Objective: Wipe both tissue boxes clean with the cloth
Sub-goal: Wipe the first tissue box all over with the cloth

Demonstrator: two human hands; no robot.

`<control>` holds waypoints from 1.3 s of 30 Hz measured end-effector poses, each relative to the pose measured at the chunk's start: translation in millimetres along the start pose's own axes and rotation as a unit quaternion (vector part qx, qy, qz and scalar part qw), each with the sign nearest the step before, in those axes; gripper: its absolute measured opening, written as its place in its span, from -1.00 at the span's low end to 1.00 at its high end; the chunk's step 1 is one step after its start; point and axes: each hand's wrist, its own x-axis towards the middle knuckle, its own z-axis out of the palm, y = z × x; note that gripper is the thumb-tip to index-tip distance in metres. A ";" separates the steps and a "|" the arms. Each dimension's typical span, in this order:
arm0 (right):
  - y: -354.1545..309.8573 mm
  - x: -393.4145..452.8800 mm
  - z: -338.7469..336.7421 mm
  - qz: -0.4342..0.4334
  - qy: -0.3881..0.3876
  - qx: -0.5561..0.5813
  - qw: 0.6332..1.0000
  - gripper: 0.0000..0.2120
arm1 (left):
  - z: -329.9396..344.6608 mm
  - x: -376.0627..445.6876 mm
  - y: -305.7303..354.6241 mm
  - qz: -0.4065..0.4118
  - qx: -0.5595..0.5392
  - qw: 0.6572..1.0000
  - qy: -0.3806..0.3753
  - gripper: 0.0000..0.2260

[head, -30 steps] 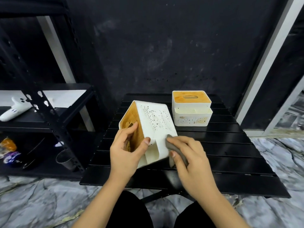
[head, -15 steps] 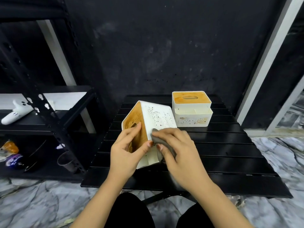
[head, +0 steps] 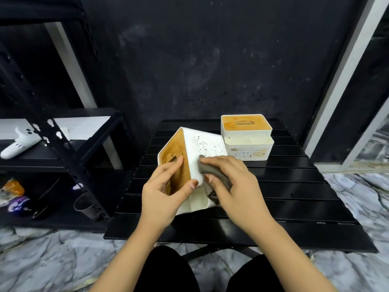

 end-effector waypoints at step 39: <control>4.2 -14.8 8.0 -0.041 0.071 -0.065 0.994 -0.68 | -3.3 -1.0 26.8 -0.116 -0.047 0.992 -0.007 -0.54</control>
